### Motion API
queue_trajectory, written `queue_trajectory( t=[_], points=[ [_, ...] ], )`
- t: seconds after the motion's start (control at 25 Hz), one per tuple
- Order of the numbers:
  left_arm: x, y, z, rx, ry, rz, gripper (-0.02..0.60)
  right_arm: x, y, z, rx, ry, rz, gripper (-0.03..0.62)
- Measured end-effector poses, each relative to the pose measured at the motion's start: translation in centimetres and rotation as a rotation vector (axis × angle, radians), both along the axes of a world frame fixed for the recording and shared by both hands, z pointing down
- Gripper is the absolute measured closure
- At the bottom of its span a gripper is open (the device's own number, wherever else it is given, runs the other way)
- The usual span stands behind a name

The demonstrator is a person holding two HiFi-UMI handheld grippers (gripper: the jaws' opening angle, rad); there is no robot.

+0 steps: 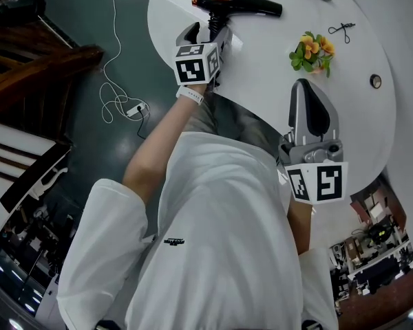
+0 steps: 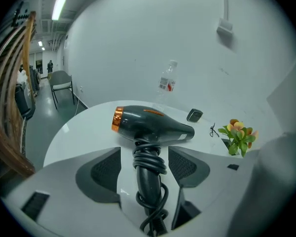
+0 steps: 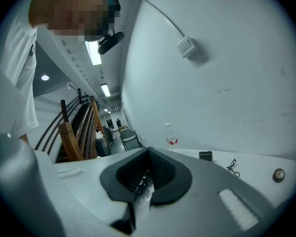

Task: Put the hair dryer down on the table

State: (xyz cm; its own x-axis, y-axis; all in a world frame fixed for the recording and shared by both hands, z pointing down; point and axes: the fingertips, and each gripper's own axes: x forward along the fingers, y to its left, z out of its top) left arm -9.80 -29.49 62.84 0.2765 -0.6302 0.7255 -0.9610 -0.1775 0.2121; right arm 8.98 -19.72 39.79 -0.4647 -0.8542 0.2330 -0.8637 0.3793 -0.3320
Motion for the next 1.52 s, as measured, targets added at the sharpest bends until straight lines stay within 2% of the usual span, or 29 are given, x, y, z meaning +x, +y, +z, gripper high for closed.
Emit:
queue_trajectory(
  t=[0.16,0.36,0.52,0.56,0.72,1.04,1.24,1.52],
  points=[
    [-0.5,1.4,-2.3,0.042,-0.017,0.001,0.337,-0.3,0.3,-0.7,0.019,0.003,-0.014,0.582],
    [-1.4,3.2,-5.4,0.062,0.028,-0.050,0.468,-0.8,0.5,-2.0,0.050,0.005,-0.028,0.583],
    [-1.5,3.9,-8.3,0.107,0.042,-0.047,0.528,-1.1,0.6,-2.8,0.069,0.009,-0.044,0.583],
    [-1.3,4.2,-8.8,0.107,0.056,-0.036,0.572,-1.2,0.7,-2.9,0.072,0.011,-0.049,0.582],
    [-0.9,5.6,-11.2,0.116,0.106,-0.016,0.572,-1.6,0.9,-3.9,0.090,0.017,-0.065,0.582],
    [-1.2,7.2,-17.2,0.216,0.131,-0.006,0.572,-2.2,0.7,-5.8,0.138,0.030,-0.095,0.582],
    [-1.2,8.1,-20.7,0.279,0.176,-0.023,0.572,-2.6,0.8,-7.0,0.171,0.032,-0.110,0.583],
    [-1.1,9.7,-24.3,0.362,0.178,-0.005,0.572,-2.7,1.1,-8.0,0.205,0.051,-0.133,0.582]
  ],
)
